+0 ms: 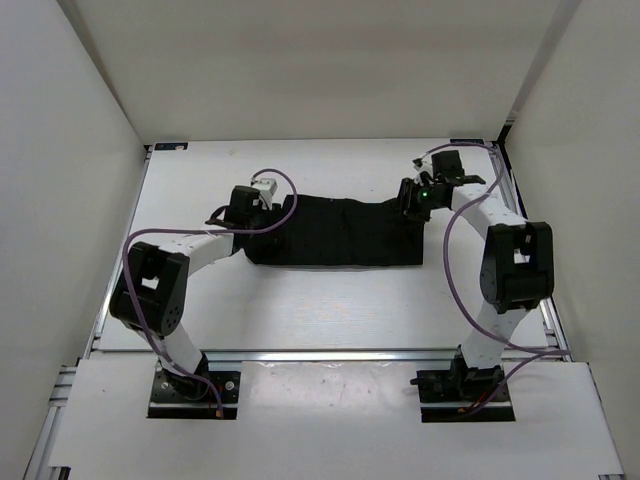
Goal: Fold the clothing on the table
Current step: Fold the skirt
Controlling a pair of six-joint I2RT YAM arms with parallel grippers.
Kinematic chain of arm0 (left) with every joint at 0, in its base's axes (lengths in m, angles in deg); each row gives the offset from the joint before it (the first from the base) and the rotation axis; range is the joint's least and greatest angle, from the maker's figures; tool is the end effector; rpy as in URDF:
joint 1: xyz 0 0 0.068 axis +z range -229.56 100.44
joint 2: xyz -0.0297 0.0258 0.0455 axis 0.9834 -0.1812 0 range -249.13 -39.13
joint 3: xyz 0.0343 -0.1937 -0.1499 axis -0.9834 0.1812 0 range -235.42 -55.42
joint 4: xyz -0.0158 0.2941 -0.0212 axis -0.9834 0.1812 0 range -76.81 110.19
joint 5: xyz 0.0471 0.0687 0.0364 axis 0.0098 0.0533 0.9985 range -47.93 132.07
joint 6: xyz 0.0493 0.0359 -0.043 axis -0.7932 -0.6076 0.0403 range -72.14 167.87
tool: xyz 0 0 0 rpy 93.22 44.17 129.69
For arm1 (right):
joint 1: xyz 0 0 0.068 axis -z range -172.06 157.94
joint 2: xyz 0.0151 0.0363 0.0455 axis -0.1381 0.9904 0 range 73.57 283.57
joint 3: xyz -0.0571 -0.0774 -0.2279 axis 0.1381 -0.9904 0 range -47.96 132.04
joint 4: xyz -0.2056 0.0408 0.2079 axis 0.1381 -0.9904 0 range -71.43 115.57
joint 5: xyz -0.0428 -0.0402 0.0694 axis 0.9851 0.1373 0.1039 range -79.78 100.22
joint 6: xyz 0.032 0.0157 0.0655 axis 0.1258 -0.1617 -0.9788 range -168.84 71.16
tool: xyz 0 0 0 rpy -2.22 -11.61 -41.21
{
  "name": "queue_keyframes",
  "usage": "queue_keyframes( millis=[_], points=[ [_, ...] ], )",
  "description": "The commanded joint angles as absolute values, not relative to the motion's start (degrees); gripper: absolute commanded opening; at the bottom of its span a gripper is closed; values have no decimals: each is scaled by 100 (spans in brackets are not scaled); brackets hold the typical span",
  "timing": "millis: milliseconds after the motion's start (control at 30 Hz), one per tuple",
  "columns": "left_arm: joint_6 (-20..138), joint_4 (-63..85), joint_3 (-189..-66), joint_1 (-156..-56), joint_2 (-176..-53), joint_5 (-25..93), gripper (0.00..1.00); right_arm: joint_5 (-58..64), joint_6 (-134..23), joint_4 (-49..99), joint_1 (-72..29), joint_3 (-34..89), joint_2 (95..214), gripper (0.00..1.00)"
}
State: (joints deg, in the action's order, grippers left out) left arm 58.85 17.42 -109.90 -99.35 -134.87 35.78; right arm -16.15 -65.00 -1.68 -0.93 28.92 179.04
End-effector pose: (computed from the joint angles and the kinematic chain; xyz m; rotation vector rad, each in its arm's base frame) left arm 0.3645 -0.1385 0.1125 0.2373 2.3813 -0.3865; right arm 0.4222 0.0940 0.1532 -0.0212 2.5645 0.7554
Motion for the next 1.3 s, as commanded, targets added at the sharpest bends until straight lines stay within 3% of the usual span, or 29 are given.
queue_keyframes(
  millis=[0,100,267,367,467,567,967,1033,1100,1133,1267],
  points=[
    [5762,1416,-10904,-9820,-13457,3619,56,-1737,-6475,-203,108,2780,17360,43],
    [5955,1250,-10877,-9661,-13466,3486,55,-1816,-6483,-168,205,2640,17193,43],
    [5999,1319,-11079,-9731,-13694,3415,42,-1913,-6536,-133,328,2569,17069,43],
    [5771,1837,-11316,-10055,-13809,3660,42,-1913,-6589,-124,345,2560,16963,44],
    [5683,2092,-11405,-10189,-13739,3846,52,-1913,-6589,-142,381,2586,16928,44],
    [5911,2023,-11238,-10058,-13564,3637,54,-1922,-6598,-98,328,2525,16893,44],
    [5982,2364,-11211,-10030,-13703,3749,56,-2080,-6685,-1,249,2490,16937,44],
    [5991,2365,-11273,-10092,-13765,3758,48,-2036,-6677,-27,249,2516,16911,45],
    [6061,2391,-11238,-10118,-13730,3767,12,-2001,-6668,-27,284,2498,16875,44],
    [6104,2365,-11229,-10144,-13695,3819,1,-1949,-6668,-53,319,2490,16867,44],
    [6271,2312,-10966,-10092,-13370,3768,0,-1554,-6738,-378,363,2481,16998,43]
  ],
)
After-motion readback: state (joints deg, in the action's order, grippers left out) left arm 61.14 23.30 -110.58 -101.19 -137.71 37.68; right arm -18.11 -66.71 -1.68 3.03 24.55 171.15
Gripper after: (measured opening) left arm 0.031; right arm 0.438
